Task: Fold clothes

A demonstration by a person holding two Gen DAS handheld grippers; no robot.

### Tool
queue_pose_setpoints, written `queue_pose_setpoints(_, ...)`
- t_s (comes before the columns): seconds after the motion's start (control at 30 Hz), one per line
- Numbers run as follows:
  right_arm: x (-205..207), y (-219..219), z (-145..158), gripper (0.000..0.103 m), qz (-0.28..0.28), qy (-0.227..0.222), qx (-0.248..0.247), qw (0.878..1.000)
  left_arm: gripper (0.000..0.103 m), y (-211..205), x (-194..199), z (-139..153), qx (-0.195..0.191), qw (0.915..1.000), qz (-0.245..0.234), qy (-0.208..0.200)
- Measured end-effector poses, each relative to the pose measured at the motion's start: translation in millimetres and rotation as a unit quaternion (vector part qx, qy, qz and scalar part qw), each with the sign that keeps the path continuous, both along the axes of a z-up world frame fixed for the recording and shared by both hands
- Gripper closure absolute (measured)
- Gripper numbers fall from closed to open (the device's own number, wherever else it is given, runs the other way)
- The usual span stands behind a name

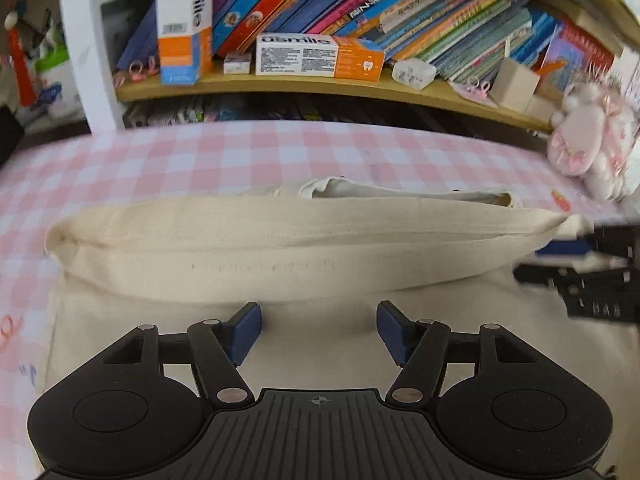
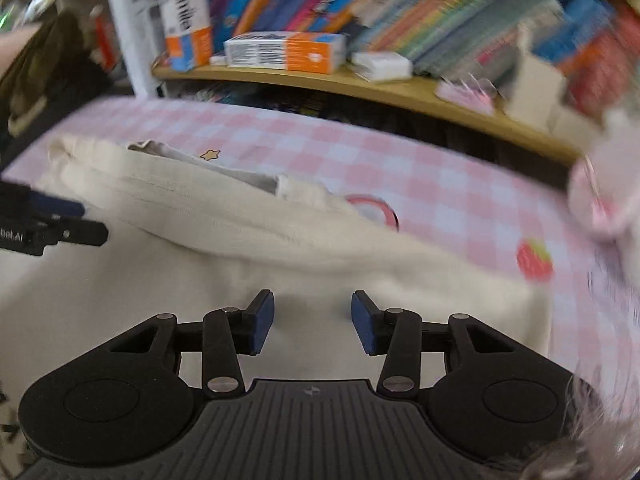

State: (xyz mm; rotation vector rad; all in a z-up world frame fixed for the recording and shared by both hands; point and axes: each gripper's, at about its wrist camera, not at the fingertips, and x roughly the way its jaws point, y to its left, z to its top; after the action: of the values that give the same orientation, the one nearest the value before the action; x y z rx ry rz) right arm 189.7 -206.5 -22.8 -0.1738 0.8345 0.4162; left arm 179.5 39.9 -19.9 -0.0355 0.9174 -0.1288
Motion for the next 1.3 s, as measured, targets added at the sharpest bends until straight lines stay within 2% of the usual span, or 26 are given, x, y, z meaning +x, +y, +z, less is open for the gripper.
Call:
queue_pose_setpoints(0.1, 28, 1, 3, 0.062, -0.010, -0.030, 0.005, 0.999, 0.039, -2, -8, 6, -0.014, 0.9998, 0.006, -0.010)
queue_pose_setpoints(0.2, 51, -16, 14, 0.062, -0.081, -0.066, 0.054, 0.993, 0.038, -11, -16, 9, -0.043, 0.9987, -0.020, -0.017)
queue_pose_setpoints(0.3, 51, -34, 19, 0.062, -0.111, -0.062, 0.073, 0.989, 0.039, -23, -11, 3, -0.015, 0.9990, -0.041, -0.010)
queue_pose_setpoints(0.37, 35, -41, 23, 0.062, -0.110, -0.068, 0.080, 0.988, 0.039, -20, -1, -1, -0.011, 0.9995, -0.026, -0.012)
queue_pose_setpoints(0.47, 7, -41, 26, 0.061, -0.081, -0.074, 0.090, 0.990, 0.039, -7, 19, -4, -0.027, 0.9992, 0.020, -0.023)
queue_pose_setpoints(0.6, -12, -32, 12, 0.061, -0.054, -0.058, 0.061, 0.995, 0.039, 11, 49, -7, -0.046, 0.9930, 0.104, -0.032)
queue_pose_setpoints(0.67, -14, -28, 3, 0.061, -0.051, -0.042, 0.053, 0.996, 0.039, 14, 60, -13, -0.035, 0.9932, 0.110, -0.016)
queue_pose_setpoints(0.77, -15, -28, -7, 0.061, -0.059, -0.027, 0.050, 0.997, 0.038, 10, 64, -15, 0.014, 0.9956, 0.091, -0.019)
queue_pose_setpoints(0.87, -15, -28, -8, 0.061, -0.058, -0.026, 0.050, 0.997, 0.038, 17, 47, 3, -0.006, 0.9930, 0.103, -0.057)
queue_pose_setpoints(0.93, -15, -29, -8, 0.061, -0.056, -0.026, 0.054, 0.997, 0.038, 23, 31, 15, -0.027, 0.9915, 0.106, -0.071)
queue_pose_setpoints(1.0, -15, -31, -9, 0.061, -0.057, -0.026, 0.060, 0.996, 0.038, 24, 14, 22, -0.029, 0.9915, 0.101, -0.076)
queue_pose_setpoints(1.13, -17, -33, -7, 0.061, -0.062, -0.024, 0.062, 0.996, 0.037, 24, -27, 21, -0.004, 0.9941, 0.093, -0.055)
queue_pose_setpoints(1.3, -31, -42, 5, 0.060, -0.072, -0.023, 0.075, 0.994, 0.036, 19, -77, 16, 0.002, 0.9936, 0.110, -0.025)
